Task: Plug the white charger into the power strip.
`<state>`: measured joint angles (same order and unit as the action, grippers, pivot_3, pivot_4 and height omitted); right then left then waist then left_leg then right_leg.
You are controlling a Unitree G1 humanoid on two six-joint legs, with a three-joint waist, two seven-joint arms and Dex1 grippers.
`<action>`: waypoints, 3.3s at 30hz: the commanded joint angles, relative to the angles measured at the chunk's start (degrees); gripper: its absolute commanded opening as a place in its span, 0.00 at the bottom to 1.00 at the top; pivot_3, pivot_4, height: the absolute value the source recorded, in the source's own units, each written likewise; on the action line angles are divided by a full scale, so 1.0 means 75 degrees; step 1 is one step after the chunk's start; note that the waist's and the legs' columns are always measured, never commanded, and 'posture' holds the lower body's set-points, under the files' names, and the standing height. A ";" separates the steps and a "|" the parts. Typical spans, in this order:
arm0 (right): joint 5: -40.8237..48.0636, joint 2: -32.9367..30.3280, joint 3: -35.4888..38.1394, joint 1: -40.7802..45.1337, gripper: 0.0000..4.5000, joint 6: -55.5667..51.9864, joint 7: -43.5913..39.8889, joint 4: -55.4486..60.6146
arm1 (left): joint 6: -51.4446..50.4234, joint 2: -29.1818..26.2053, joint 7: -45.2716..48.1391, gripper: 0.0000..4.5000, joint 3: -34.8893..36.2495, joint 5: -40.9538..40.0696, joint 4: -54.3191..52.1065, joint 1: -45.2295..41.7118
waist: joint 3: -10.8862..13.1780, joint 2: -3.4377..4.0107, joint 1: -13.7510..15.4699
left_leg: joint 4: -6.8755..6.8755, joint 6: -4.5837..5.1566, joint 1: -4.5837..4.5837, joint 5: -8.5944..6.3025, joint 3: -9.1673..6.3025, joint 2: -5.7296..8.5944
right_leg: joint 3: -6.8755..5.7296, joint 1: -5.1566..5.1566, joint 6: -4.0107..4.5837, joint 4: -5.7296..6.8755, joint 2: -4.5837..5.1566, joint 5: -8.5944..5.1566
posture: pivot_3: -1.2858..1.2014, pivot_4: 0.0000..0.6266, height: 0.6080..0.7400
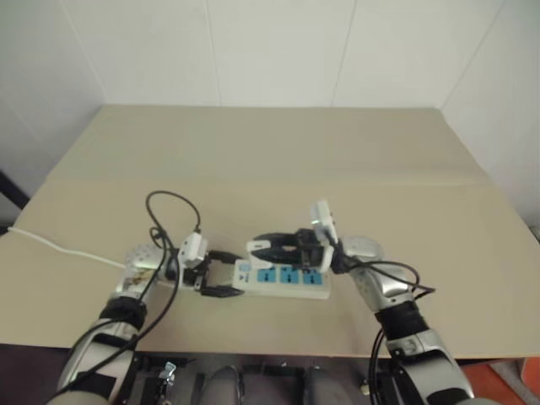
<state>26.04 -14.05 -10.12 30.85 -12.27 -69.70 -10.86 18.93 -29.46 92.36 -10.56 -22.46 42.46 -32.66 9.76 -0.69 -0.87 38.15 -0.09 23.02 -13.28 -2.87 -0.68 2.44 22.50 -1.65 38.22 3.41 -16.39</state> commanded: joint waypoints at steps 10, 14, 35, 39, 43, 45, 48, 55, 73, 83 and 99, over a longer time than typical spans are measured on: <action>-0.0017 0.0064 0.0243 0.0129 0.25 0.0340 0.0096 -0.0088 | 0.0031 -0.0033 0.0018 0.72 -0.0004 0.0006 -0.0107 0.0073 | 0.0000 0.0000 -0.0005 | 0.0000 0.0000 -0.0005 0.0000 0.0000 -0.0001 | 0.0000 -0.0003 0.0000 0.0001 0.0000 0.0000 | 0.52 0.24 1.00; -0.0042 0.0044 0.0232 0.0075 0.25 0.0347 0.0104 -0.0047 | 0.0024 -0.0031 0.0018 0.72 -0.0012 0.0004 -0.0081 0.0049 | 0.0000 0.0000 -0.0005 | 0.0000 0.0000 -0.0005 0.0000 0.0001 -0.0001 | 0.0000 -0.0003 0.0000 0.0001 0.0000 0.0000 | 0.52 0.24 1.00; -0.0234 -0.0086 0.0125 -0.0299 0.25 0.0407 0.0238 0.0133 | 0.0045 -0.0036 0.0018 0.72 0.0007 0.0019 -0.0060 0.0091 | 0.0000 0.0000 -0.0004 | -0.0001 0.0000 -0.0006 0.0000 0.0001 -0.0001 | 0.0000 -0.0004 0.0000 0.0000 0.0000 0.0000 | 0.52 0.24 1.00; -0.0343 -0.0065 0.0118 -0.0305 0.25 0.0459 0.0306 0.0081 | 0.0049 -0.0038 0.0018 0.72 0.0008 0.0027 -0.0058 0.0092 | 0.0000 0.0000 -0.0004 | -0.0001 0.0000 -0.0006 0.0000 0.0001 -0.0001 | 0.0000 -0.0004 0.0000 0.0000 0.0000 0.0000 | 0.52 0.24 1.00; -0.0413 -0.0099 0.0105 -0.0386 0.25 0.0455 0.0374 0.0098 | 0.0051 -0.0051 0.0018 0.72 0.0010 0.0030 -0.0067 0.0105 | 0.0000 0.0000 -0.0004 | -0.0001 0.0000 -0.0007 0.0000 0.0001 -0.0001 | 0.0000 -0.0004 0.0000 0.0000 0.0000 0.0000 | 0.52 0.24 1.00; -0.0397 -0.0115 0.0123 -0.0443 0.25 0.0454 0.0376 0.0147 | 0.0045 -0.0054 0.0018 0.72 0.0016 0.0028 -0.0079 0.0116 | 0.0000 0.0000 -0.0004 | -0.0001 0.0000 -0.0007 0.0000 0.0001 -0.0001 | 0.0000 -0.0005 0.0000 0.0000 0.0000 0.0000 | 0.52 0.24 1.00; -0.0350 -0.0142 0.0167 -0.0546 0.25 0.0454 0.0407 0.0283 | 0.0042 -0.0056 0.0018 0.72 0.0032 0.0024 -0.0092 0.0132 | 0.0000 0.0000 -0.0003 | -0.0001 0.0000 -0.0009 0.0000 0.0001 -0.0001 | 0.0000 -0.0007 0.0000 0.0000 0.0000 0.0000 | 0.52 0.24 1.00; -0.0294 -0.0295 0.0221 -0.0934 0.25 0.0572 0.0455 0.0654 | 0.0052 -0.0041 0.0018 0.72 0.0058 0.0023 -0.0101 0.0148 | 0.0000 0.0000 0.0005 | -0.0001 0.0000 -0.0009 0.0000 0.0000 -0.0001 | 0.0000 -0.0009 0.0000 -0.0001 0.0000 0.0000 | 0.52 0.24 1.00; -0.1063 -0.0491 -0.0417 -0.1192 0.25 0.2087 0.0044 0.0234 | 0.0017 -0.0026 0.0018 0.72 0.0124 0.0054 -0.0123 0.0166 | -0.0001 -0.0001 0.0007 | -0.0001 0.0000 -0.0022 0.0000 0.0001 0.0000 | 0.0000 -0.0024 -0.0001 -0.0007 0.0000 -0.0001 | 0.52 0.24 1.00; -0.1477 -0.0568 -0.0757 -0.1081 0.25 0.1775 0.0371 -0.0082 | 0.0012 -0.0029 0.0018 0.72 0.0172 0.0054 -0.0214 0.0248 | -0.0009 -0.0006 -0.0015 | -0.0003 0.0000 -0.0042 0.0000 0.0002 -0.0003 | 0.0002 -0.0037 -0.0001 -0.0002 -0.0002 -0.0001 | 0.52 0.24 1.00; -0.1440 -0.0730 -0.0963 -0.1034 0.25 0.1207 0.0427 -0.0148 | 0.0005 0.0001 0.0018 0.72 0.0207 0.0102 -0.0206 0.0221 | -0.0034 -0.0026 -0.0021 | -0.0012 0.0000 -0.0074 0.0000 0.0007 -0.0006 | 0.0008 -0.0058 0.0000 0.0000 -0.0005 -0.0001 | 0.52 0.24 1.00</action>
<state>18.78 -17.90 -14.48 24.90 0.42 -66.25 -9.41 18.89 -29.34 92.36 -9.82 -21.56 41.30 -31.05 9.51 -0.88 -1.03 38.06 -0.09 22.46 -13.28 -2.82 -0.73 2.51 22.06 -1.65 38.22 3.37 -16.40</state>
